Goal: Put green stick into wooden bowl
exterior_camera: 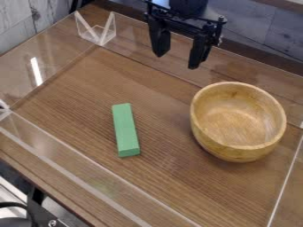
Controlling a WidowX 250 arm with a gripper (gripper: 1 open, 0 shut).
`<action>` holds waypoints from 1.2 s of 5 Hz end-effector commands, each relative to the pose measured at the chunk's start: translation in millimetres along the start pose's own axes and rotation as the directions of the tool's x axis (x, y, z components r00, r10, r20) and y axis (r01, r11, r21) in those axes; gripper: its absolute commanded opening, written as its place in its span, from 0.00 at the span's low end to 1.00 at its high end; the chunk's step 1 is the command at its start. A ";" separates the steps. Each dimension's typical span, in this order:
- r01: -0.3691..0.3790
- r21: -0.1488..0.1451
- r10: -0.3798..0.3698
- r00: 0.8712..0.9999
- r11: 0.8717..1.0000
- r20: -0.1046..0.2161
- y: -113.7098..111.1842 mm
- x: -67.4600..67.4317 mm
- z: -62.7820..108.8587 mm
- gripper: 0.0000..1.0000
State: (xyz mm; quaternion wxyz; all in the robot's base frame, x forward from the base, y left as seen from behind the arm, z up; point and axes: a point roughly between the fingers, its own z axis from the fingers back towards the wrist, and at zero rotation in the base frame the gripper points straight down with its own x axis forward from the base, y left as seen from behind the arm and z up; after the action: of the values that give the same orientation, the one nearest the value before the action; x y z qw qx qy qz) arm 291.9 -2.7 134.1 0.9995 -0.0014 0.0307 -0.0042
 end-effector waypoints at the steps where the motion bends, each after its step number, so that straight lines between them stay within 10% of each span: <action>1: -0.052 0.000 0.052 0.999 0.999 -0.014 2.5 -5.6 -7.4 1.00; 2: -0.216 -0.009 0.216 0.976 0.976 -0.009 13.3 -18.4 -14.0 1.00; 5: -0.609 -0.061 0.611 0.791 0.790 0.019 50.3 -58.0 -41.0 1.00; 6: -0.648 -0.069 0.650 0.759 0.759 0.021 48.5 -64.0 -54.4 1.00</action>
State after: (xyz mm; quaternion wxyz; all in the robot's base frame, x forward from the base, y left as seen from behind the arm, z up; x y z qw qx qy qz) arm 220.1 42.9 71.2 0.9407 -0.0158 0.0365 0.3369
